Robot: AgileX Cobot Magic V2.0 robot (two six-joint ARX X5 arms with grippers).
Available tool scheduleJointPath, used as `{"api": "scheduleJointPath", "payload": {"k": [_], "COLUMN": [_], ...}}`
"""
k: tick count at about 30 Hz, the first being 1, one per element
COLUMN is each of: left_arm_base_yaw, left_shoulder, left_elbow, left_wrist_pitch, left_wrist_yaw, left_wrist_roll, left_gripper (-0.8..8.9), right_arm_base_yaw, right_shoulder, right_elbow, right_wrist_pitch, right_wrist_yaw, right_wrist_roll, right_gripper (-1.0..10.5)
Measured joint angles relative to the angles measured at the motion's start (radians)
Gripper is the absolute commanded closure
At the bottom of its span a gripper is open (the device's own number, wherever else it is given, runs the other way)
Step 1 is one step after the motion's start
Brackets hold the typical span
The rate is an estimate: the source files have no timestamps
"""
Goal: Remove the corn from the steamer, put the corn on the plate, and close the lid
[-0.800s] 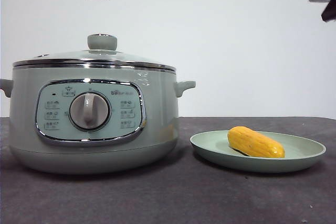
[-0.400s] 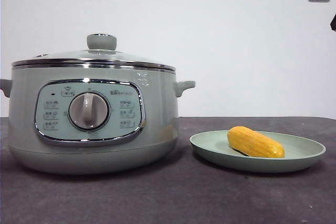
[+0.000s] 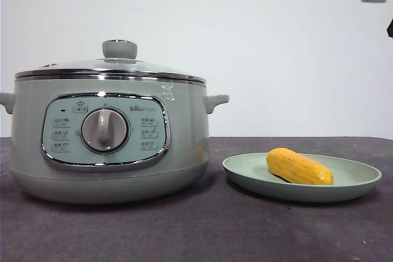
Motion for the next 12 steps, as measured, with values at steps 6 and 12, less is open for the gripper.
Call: {"api": "scheduleJointPath", "payload": {"k": [6,12], "left_arm_base_yaw": [0.203,0.285], "left_shoulder": [-0.108,-0.190], "left_elbow": [-0.286,-0.425], "left_wrist_pitch": [0.117,0.119], "left_wrist_yaw": [0.231,0.274], "left_wrist_roll": [0.002,-0.002], "left_gripper": [8.16,8.16], "right_arm_base_yaw": [0.000,0.000], "right_shoulder": [0.000,0.000], "right_elbow": [0.000,0.000], "right_wrist_pitch": [0.000,0.000], "right_wrist_yaw": [0.000,0.000], "right_wrist_roll": [0.000,0.000], "right_gripper": [9.4,9.4]}}
